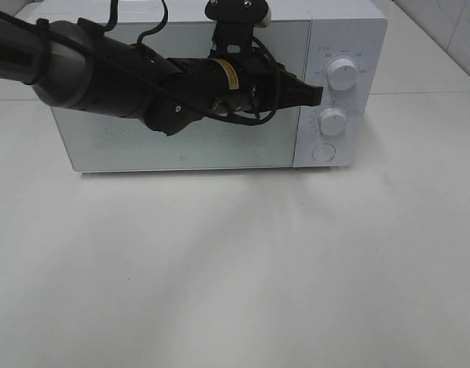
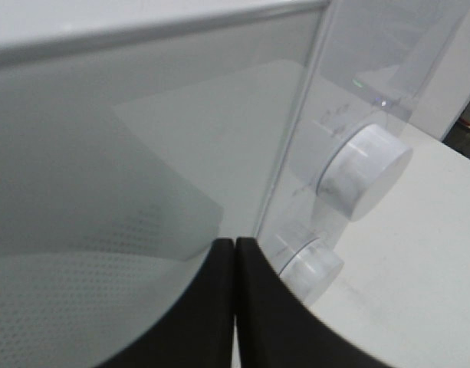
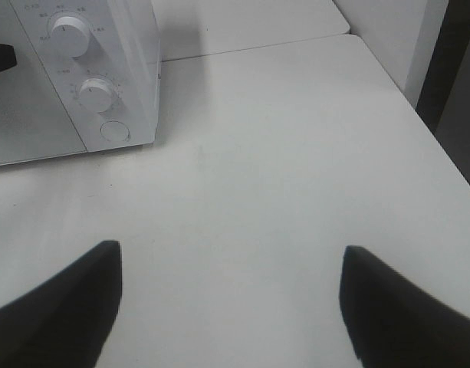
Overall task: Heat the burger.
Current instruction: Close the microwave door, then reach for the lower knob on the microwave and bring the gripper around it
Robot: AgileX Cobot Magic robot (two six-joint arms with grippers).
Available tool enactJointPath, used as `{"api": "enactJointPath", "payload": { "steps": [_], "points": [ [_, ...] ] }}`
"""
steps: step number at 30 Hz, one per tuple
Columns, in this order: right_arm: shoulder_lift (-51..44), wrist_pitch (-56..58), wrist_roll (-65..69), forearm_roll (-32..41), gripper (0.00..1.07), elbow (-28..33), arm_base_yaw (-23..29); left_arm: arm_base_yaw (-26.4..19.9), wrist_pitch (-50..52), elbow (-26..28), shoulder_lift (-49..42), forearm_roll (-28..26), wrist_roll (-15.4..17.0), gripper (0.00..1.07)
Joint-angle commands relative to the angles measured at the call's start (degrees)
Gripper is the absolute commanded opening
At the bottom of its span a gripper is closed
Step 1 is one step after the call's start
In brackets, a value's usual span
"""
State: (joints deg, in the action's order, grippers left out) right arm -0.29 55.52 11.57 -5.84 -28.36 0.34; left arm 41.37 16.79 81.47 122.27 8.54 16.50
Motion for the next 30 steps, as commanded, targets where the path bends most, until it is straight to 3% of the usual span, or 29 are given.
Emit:
{"api": "enactJointPath", "payload": {
  "steps": [1, 15, 30],
  "points": [
    [-1.4, -0.3, -0.8, 0.1, 0.76, 0.2, -0.3, -1.7, 3.3, 3.4, 0.9, -1.1, -0.7, 0.0],
    [-1.4, -0.3, -0.8, 0.1, 0.76, 0.2, -0.3, 3.1, -6.6, 3.4, -4.8, -0.8, -0.9, 0.0],
    [-1.4, -0.3, -0.8, 0.1, 0.76, 0.2, -0.3, 7.2, -28.7, 3.4, -13.1, -1.4, -0.7, 0.0]
  ]
}}
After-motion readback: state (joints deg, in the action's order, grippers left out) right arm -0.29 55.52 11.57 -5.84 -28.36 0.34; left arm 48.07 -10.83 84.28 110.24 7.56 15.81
